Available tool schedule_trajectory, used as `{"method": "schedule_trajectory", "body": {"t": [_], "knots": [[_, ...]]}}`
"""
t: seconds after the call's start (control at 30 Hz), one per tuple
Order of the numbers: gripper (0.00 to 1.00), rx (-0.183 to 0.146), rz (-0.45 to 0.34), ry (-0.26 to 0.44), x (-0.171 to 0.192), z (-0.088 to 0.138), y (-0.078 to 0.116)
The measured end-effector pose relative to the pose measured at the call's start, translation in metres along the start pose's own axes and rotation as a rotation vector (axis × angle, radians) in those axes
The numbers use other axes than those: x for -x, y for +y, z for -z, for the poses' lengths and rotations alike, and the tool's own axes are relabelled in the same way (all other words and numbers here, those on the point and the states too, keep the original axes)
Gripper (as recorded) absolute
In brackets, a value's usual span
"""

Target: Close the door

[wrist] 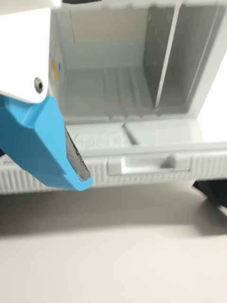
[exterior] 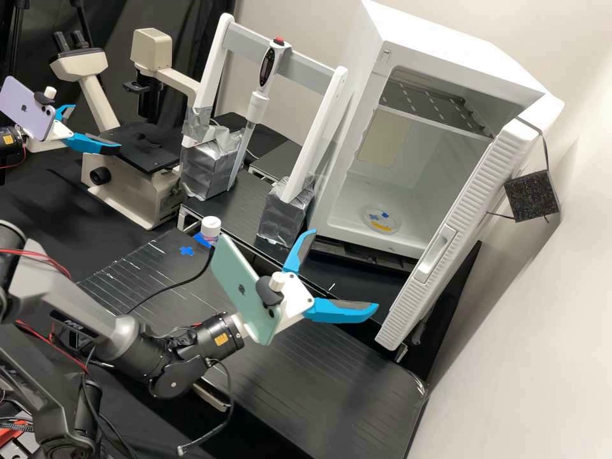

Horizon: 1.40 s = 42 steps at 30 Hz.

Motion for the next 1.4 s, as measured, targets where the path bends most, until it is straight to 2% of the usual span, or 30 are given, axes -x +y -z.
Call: {"method": "schedule_trajectory", "body": {"t": [0.07, 0.3, 0.43, 0.83, 1.07, 1.4], "knots": [[1.00, -0.002, -0.011, -0.023, -0.009, -0.008, 0.002], [1.00, 0.033, -0.105, -0.082, -0.041, -0.024, 0.008], [1.00, 0.045, -0.099, -0.101, -0.062, -0.034, 0.004], [1.00, 0.005, 0.011, -0.180, -0.099, -0.053, -0.018], [1.00, -0.006, 0.036, -0.167, -0.101, -0.049, -0.026], [1.00, -0.084, 0.056, -0.133, -0.090, -0.034, -0.028]]}}
